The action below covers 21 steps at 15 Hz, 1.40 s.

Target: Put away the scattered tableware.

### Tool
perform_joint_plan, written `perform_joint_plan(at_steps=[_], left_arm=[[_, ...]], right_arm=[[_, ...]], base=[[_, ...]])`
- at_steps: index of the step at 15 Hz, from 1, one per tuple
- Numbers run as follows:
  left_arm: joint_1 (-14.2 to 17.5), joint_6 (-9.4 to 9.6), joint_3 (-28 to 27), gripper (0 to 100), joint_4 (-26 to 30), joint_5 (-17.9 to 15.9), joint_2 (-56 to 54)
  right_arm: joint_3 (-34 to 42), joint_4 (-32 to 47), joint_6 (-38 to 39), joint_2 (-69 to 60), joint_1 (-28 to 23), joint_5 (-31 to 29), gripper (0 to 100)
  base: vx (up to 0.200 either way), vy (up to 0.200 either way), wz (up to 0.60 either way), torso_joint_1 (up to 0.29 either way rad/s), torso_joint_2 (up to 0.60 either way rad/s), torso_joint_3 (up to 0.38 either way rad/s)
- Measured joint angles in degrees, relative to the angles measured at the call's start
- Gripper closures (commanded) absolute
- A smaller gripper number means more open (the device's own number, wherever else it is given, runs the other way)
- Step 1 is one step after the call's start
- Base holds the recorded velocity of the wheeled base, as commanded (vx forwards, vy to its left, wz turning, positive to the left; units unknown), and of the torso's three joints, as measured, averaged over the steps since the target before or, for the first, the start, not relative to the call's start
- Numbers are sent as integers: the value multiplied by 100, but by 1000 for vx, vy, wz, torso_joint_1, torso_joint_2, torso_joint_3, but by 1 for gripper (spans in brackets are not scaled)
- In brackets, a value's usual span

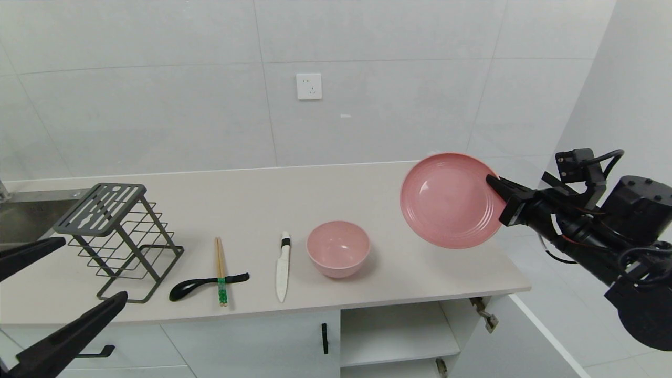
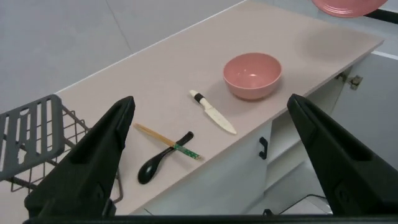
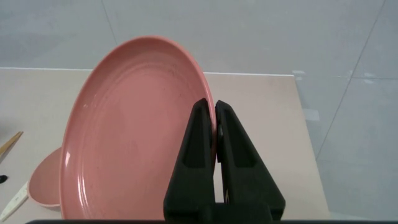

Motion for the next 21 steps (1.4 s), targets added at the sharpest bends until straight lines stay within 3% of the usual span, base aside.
perform_joint_plan(at_steps=[2, 4, 5, 7, 9, 13, 17, 21], left_arm=[[-72, -66, -102, 0, -169, 2, 408], [-129, -339, -216, 0, -635, 9, 968], [-184, -655, -256, 0, -877, 22, 1257], [-256, -1512, -389, 0, -1084, 24, 1818], [-293, -1991, -553, 0, -1141, 17, 2336], [-418, -2047, -744, 0, -1161, 49, 3179], [-816, -2128, -1133, 0, -1191, 213, 3807], [-1030, -2199, -1436, 0, -1866, 438, 4849]], right_arm=[[-18, -2, 7, -11, -68, 0, 100], [-29, 0, 10, -28, -132, -2, 100], [-29, -2, 10, -35, -152, -2, 100], [-30, 0, 10, -46, -174, 0, 100], [-35, -2, 16, -50, -179, 0, 100], [-44, -2, 21, -50, -185, 0, 100], [-44, 0, 21, -50, -179, 0, 100], [-149, -2, 21, -44, -177, -2, 100]], base=[[0, 0, 0, 0, 0, 0], [0, 0, 0, 0, 0, 0], [0, 0, 0, 0, 0, 0], [0, 0, 0, 0, 0, 0], [0, 0, 0, 0, 0, 0], [0, 0, 0, 0, 0, 0], [0, 0, 0, 0, 0, 0], [0, 0, 0, 0, 0, 0]])
